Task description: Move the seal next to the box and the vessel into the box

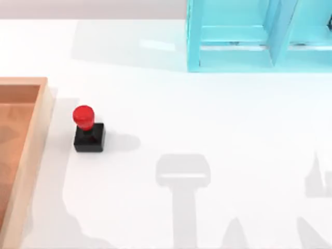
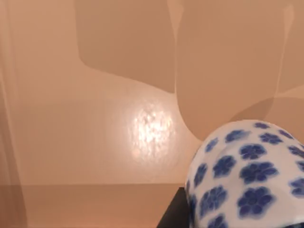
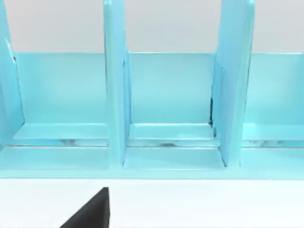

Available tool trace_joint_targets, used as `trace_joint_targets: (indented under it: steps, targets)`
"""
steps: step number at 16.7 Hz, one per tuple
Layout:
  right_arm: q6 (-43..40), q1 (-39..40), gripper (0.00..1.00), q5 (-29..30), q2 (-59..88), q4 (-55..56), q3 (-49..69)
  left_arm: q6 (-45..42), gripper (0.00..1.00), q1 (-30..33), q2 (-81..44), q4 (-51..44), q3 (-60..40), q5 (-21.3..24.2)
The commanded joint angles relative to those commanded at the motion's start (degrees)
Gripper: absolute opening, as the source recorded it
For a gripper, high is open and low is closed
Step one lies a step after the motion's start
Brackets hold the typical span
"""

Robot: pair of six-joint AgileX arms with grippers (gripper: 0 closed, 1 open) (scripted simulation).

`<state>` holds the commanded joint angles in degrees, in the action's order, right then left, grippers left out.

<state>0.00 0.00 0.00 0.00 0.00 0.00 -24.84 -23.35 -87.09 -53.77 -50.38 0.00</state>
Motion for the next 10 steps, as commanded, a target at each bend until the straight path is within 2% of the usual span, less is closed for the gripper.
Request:
trace_joint_targets:
  steps: [10]
  targets:
    - [0.0, 0.0, 1.0, 0.0, 0.0, 0.0, 0.0, 0.0, 0.9, 0.0, 0.0, 0.0, 0.0, 0.0]
